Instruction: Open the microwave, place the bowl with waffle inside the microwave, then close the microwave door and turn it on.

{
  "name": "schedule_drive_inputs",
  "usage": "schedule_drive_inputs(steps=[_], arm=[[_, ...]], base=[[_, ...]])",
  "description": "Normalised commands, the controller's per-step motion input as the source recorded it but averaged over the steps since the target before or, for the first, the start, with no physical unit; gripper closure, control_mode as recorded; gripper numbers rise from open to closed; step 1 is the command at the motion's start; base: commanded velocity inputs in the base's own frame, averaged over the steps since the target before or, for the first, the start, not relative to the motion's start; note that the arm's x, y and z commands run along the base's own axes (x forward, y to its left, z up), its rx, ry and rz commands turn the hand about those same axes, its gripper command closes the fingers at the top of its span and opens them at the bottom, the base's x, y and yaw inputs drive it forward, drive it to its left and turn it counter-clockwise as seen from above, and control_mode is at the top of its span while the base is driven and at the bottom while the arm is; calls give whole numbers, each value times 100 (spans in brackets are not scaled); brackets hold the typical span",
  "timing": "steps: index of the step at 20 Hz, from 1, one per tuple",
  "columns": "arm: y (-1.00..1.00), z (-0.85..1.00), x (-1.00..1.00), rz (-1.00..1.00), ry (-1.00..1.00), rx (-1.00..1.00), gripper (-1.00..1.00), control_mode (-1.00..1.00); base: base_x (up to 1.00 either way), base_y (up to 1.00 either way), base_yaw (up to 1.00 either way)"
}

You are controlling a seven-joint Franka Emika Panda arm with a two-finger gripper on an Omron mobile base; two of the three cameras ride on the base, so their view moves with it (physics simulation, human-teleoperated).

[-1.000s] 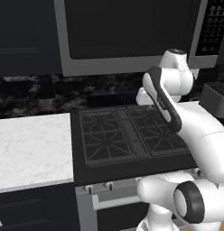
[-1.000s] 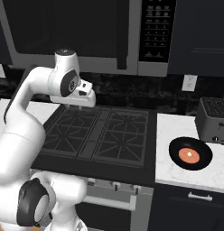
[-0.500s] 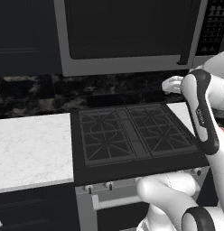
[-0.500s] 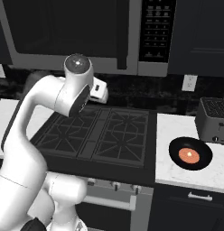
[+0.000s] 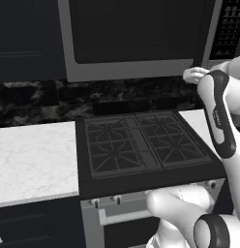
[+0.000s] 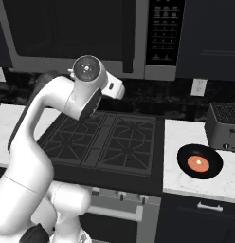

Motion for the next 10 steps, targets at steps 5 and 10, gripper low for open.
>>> schedule_drive_inputs(steps=[5, 10], arm=[[-43, 39, 34, -9, 0, 1, -100, -100], [-50, 61, 34, -3, 0, 0, -100, -100]], base=[[0, 0, 0], [0, 0, 0]])
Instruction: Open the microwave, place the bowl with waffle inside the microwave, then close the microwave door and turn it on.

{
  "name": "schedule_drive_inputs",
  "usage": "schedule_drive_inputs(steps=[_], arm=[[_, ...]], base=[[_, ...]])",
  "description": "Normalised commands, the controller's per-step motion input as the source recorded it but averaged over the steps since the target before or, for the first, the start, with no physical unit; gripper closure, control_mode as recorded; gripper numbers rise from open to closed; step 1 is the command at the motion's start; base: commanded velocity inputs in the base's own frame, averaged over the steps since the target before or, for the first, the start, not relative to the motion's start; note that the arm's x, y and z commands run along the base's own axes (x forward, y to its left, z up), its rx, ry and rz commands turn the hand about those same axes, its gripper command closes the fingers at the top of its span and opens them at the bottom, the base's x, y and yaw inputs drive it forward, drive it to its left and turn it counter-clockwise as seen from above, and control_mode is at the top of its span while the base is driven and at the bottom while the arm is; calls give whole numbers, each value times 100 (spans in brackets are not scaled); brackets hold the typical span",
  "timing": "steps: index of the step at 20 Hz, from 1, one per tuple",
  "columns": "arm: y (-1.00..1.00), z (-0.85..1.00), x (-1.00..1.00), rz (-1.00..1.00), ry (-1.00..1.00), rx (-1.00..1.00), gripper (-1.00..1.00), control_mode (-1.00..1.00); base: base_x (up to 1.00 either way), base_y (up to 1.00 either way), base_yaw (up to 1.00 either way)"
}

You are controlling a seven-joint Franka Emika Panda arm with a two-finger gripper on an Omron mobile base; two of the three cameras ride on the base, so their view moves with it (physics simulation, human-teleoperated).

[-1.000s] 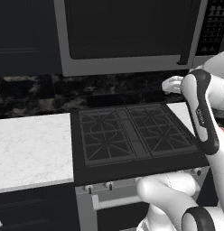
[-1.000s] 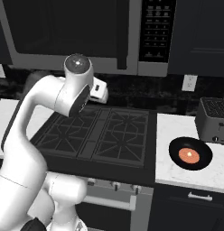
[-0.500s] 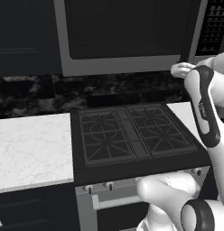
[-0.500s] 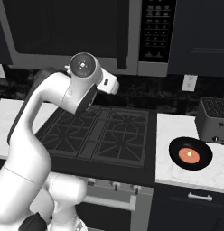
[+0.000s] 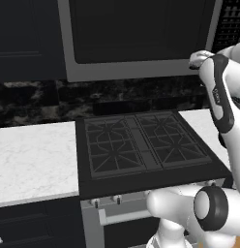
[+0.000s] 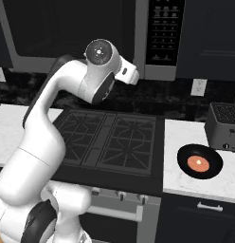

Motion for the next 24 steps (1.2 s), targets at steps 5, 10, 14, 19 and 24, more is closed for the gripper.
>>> schedule_drive_inputs(steps=[5, 10, 14, 19, 24], arm=[[-35, 50, 35, 0, -1, 1, -100, -100], [-3, 15, 24, 0, -14, 0, -100, -100], [0, 1, 24, 0, -13, 0, -100, -100], [0, 0, 27, 0, -16, 0, -100, -100], [0, 0, 47, 0, -6, 1, -100, -100]], base=[[0, 0, 0], [0, 0, 0], [0, 0, 0], [0, 0, 0], [0, 0, 0]])
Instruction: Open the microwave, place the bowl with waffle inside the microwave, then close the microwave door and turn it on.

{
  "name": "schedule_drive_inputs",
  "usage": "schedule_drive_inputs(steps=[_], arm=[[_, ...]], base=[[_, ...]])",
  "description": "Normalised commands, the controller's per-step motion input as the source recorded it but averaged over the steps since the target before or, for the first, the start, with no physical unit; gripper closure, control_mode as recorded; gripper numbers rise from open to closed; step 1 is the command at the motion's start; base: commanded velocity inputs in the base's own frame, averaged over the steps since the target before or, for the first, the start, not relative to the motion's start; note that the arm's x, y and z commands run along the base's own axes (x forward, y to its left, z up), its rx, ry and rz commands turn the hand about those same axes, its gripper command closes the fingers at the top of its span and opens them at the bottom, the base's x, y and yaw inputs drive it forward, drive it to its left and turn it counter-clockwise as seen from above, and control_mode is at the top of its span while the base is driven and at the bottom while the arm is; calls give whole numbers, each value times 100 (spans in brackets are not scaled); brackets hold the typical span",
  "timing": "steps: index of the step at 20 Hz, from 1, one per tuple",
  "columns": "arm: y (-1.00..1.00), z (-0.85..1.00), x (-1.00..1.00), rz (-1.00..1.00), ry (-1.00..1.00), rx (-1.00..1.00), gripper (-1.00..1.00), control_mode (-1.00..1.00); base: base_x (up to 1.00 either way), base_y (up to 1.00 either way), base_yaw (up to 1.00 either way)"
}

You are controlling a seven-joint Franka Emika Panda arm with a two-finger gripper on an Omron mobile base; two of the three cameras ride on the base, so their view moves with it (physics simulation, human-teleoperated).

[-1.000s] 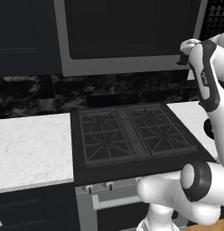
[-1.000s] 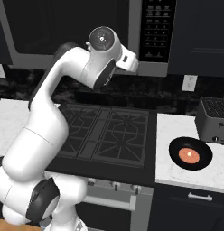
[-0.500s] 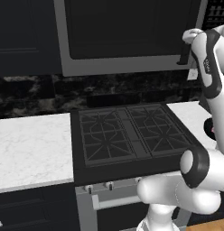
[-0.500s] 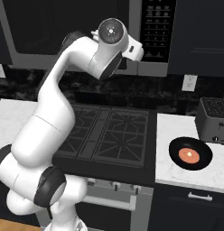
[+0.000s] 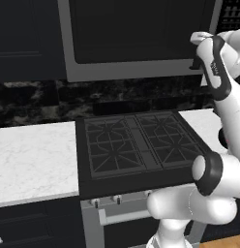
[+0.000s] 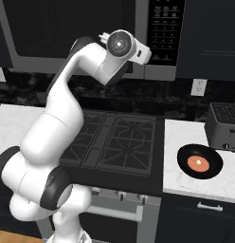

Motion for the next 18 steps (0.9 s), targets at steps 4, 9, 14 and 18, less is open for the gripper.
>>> schedule_drive_inputs(steps=[4, 9, 14, 18], arm=[[0, 0, 53, 1, -1, 1, -100, -100], [0, -4, 55, 2, 0, 2, -100, -100], [0, -26, 57, 0, 0, 0, 100, -100], [1, -10, 34, 0, 1, 0, 100, -100]], base=[[0, 0, 0], [0, 0, 0], [0, 0, 0], [0, 0, 0]])
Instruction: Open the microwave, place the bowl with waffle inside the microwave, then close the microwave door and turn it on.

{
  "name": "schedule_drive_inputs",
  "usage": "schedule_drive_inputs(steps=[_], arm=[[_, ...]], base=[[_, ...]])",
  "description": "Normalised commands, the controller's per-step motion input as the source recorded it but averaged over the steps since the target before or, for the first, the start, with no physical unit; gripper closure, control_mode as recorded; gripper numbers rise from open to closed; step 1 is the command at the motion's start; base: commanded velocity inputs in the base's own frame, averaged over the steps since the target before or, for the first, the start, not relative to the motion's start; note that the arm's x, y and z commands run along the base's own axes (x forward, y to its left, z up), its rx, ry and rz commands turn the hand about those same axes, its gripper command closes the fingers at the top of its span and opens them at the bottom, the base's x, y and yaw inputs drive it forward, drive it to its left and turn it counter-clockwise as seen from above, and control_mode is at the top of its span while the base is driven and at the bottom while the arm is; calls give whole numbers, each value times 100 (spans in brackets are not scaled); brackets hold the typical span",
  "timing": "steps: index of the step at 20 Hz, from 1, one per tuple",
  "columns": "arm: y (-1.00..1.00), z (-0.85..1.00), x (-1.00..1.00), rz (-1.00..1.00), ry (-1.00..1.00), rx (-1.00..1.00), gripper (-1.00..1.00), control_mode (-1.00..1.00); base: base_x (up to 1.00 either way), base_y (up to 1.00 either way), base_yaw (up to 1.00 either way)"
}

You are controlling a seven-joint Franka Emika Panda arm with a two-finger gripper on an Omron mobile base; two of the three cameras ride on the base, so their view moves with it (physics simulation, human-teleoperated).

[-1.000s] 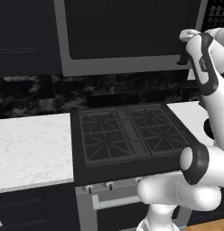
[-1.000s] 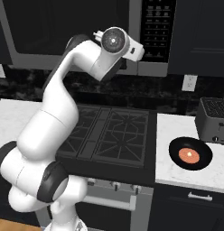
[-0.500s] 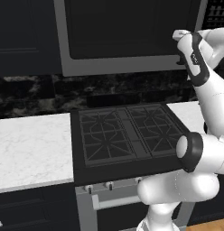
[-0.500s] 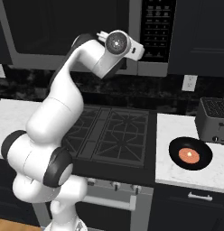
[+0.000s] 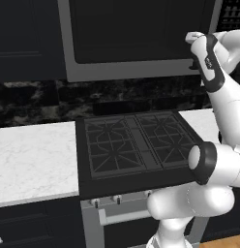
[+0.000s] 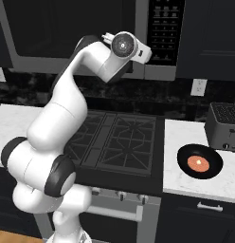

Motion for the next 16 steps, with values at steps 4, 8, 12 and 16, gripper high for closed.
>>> schedule_drive_inputs(steps=[4, 8, 12, 16], arm=[[0, 0, -6, 1, 0, 0, 100, -100], [13, 0, -75, -1, 5, -8, 100, -100], [24, 14, -99, -12, 12, -20, 100, -100], [37, 10, -100, -11, 5, -31, 100, -100]], base=[[0, 0, 0], [0, 0, 0], [0, 0, 0], [0, 0, 0]])
